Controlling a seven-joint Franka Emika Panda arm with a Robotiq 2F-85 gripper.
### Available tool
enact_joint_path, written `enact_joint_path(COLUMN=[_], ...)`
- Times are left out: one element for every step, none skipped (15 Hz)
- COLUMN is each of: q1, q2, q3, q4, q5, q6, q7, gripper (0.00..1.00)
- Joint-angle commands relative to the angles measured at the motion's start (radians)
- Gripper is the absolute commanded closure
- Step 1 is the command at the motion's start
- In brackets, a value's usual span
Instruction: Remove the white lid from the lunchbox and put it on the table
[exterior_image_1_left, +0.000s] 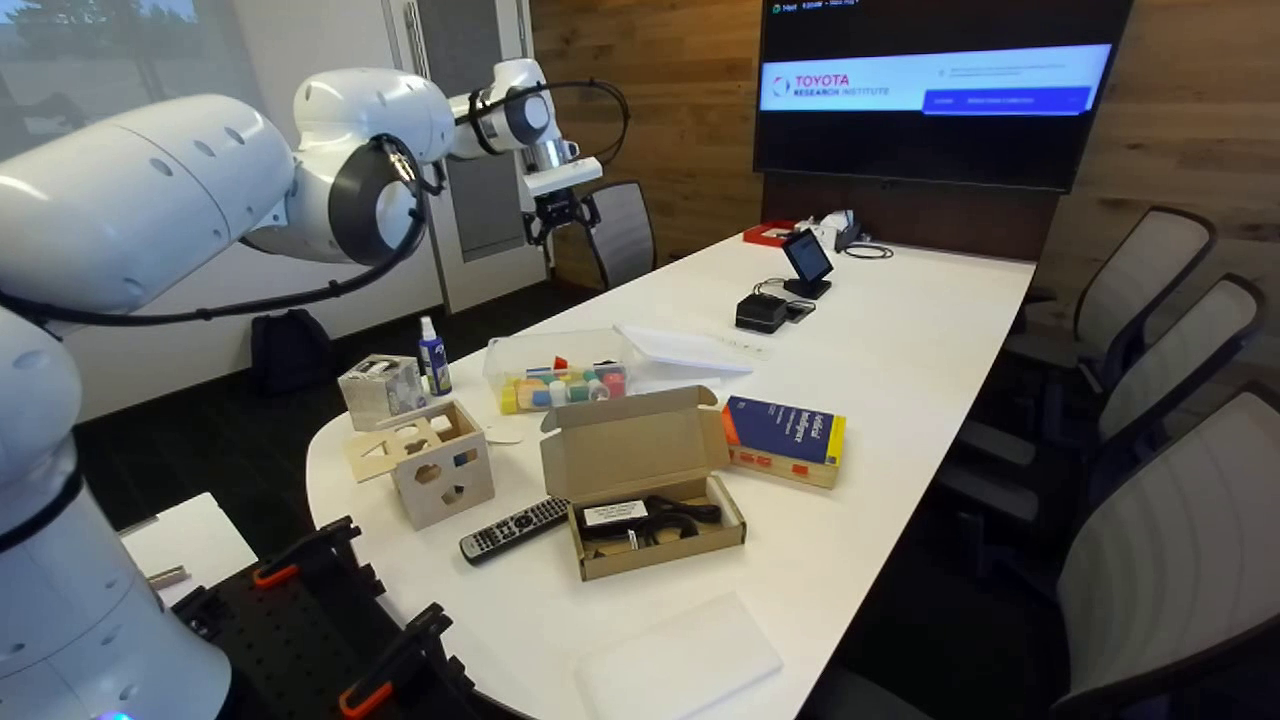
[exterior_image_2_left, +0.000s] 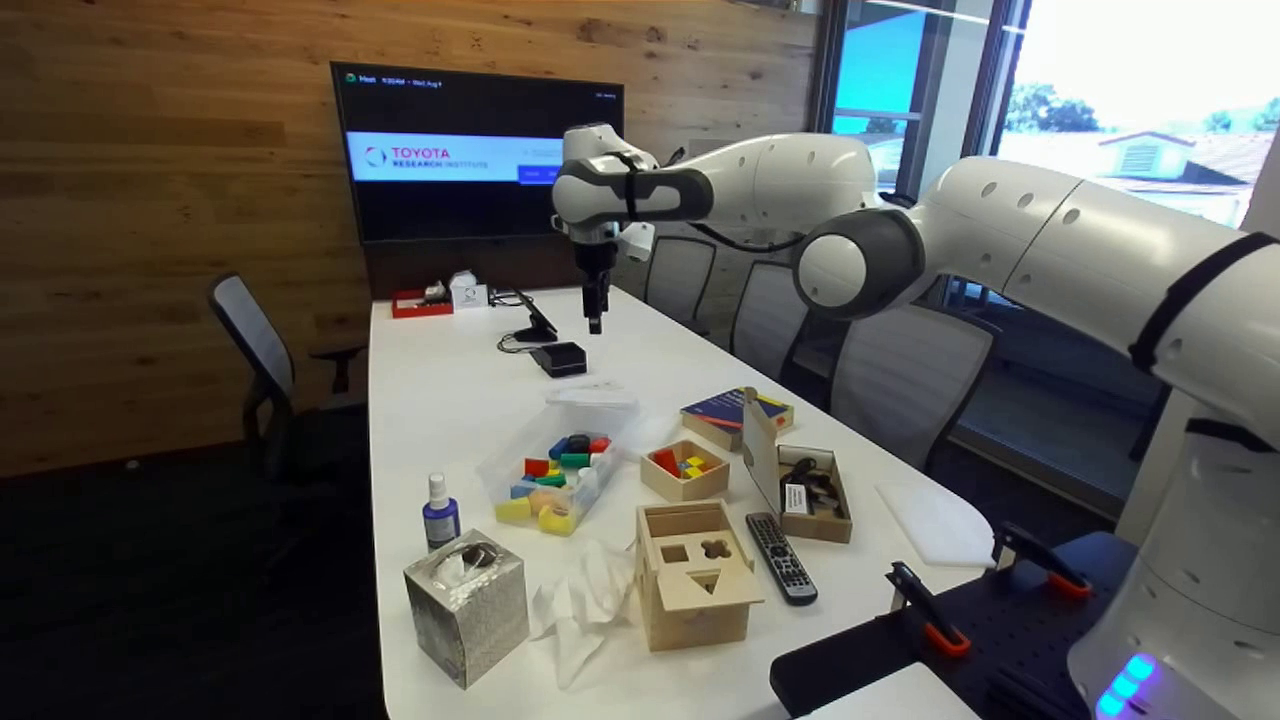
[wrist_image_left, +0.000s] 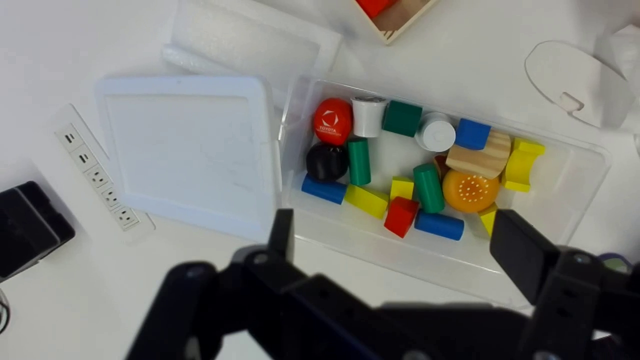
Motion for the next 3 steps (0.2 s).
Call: enact_joint_path(q1=[-0.016, -0.017, -0.019], q2=[-0.036, -0.036, -0.035], q3=[0.012, 0.012, 0.011], q4=[-0.035, -0.034, -0.035], q5=[0.025, 0.027, 0.028], q6=[-0.014, -0.013, -0.014], q7=[-0.034, -0.034, -0.033], gripper=[0.00, 0.00, 0.00])
